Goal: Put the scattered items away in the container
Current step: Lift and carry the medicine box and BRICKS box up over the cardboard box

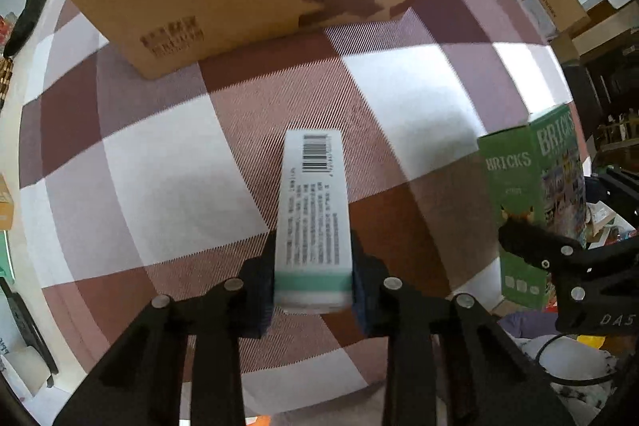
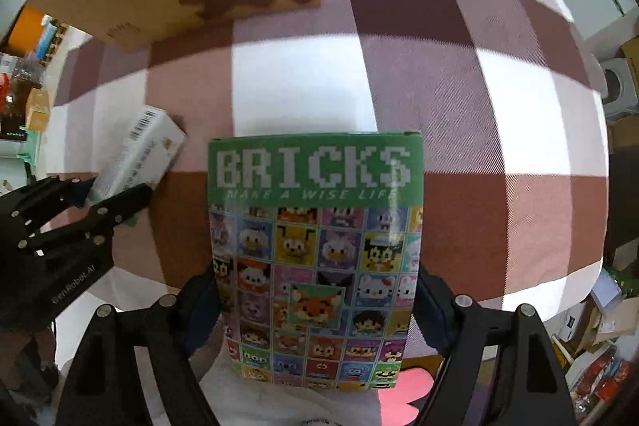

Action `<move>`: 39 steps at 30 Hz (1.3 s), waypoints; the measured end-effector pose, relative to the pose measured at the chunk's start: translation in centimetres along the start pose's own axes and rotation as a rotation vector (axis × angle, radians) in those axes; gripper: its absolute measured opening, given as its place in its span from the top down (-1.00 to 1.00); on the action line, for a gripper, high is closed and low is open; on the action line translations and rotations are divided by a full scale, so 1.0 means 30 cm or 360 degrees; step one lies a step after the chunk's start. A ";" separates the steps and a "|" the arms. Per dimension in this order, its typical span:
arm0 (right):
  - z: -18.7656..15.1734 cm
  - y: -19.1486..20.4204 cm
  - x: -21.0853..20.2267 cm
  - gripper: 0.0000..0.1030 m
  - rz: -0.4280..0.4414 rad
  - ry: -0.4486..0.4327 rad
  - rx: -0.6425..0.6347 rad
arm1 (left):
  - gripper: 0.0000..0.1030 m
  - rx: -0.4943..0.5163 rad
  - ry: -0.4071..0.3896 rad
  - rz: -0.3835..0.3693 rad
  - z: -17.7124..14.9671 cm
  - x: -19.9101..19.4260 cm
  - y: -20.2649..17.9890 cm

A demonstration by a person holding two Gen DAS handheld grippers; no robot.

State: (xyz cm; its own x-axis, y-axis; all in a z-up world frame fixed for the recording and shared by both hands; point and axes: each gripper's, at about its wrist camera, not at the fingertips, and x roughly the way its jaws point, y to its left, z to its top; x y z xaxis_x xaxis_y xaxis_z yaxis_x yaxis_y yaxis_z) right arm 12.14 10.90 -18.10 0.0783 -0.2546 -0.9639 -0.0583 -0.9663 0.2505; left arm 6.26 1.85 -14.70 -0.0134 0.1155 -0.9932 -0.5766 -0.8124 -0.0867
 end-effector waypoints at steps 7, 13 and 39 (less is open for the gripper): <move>-0.016 -0.024 -0.073 -0.61 0.0035 -0.0074 -0.0058 | 0.40 -0.0047 0.0080 -0.0020 -0.056 0.037 0.057; -0.129 -0.063 -0.115 -0.61 0.0038 -0.0081 -0.0081 | 0.41 -0.0109 0.0056 -0.0071 -0.072 0.068 0.020; 0.047 0.151 -0.339 -0.61 0.0201 -0.0322 -0.0218 | 0.41 -0.0242 -0.0337 -0.0083 -0.005 -0.345 0.015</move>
State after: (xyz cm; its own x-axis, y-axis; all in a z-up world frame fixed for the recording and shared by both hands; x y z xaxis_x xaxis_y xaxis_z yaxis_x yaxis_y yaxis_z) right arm 9.69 9.17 -7.30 -0.1219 -0.3743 -0.9192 0.0815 -0.9268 0.3666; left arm 6.27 0.20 -4.46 -0.1670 0.2636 -0.9501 -0.4519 -0.8769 -0.1639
